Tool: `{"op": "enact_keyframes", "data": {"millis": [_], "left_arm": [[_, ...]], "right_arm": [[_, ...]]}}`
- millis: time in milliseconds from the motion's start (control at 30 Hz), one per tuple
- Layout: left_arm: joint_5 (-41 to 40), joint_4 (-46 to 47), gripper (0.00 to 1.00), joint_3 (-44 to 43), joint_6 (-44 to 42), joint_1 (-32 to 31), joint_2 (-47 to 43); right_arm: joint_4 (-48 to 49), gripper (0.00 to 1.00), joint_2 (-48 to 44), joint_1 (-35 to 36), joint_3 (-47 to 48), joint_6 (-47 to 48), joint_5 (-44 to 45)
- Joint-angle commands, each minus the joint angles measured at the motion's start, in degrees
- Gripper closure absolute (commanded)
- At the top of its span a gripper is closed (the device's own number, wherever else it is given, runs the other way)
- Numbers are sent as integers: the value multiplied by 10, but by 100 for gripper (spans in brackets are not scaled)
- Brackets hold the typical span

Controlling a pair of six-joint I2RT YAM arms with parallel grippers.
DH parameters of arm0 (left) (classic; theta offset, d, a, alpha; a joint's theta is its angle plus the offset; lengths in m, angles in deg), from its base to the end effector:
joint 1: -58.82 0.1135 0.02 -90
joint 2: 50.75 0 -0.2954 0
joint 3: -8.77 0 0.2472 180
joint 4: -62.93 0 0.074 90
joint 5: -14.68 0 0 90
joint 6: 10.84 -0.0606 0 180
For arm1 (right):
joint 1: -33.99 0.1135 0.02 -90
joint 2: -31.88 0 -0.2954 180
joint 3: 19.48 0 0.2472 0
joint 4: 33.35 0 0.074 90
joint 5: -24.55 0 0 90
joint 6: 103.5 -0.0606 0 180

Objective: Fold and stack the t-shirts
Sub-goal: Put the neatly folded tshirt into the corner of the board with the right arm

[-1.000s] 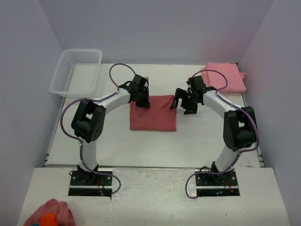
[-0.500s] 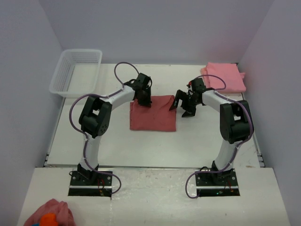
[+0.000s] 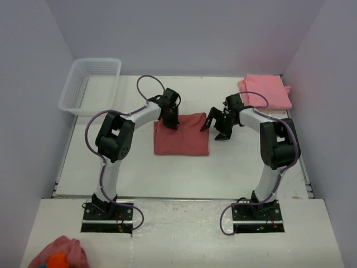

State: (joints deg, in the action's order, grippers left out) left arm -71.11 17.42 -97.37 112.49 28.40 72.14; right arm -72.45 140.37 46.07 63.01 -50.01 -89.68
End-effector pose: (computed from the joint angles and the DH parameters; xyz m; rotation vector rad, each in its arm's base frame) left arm 0.4114 -0.2467 0.1713 -0.0446 2.7344 -0.4419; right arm 0.3764 0.1060 0.1680 0.4643 2.7741 0.8049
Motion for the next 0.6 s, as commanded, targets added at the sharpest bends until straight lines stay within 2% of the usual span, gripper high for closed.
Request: {"op": "enact_keyframes", "data": {"millis": [0, 367, 567], "left_arm": [[-13, -25, 100, -19, -17, -1, 9], [14, -22, 100, -32, -18, -1, 27], [22, -22, 100, -27, -19, -1, 22]], "right_arm": [[17, 3, 21, 1, -18, -6, 9], [68, 5, 60, 7, -52, -32, -26], [82, 6, 84, 37, -38, -52, -32]]}}
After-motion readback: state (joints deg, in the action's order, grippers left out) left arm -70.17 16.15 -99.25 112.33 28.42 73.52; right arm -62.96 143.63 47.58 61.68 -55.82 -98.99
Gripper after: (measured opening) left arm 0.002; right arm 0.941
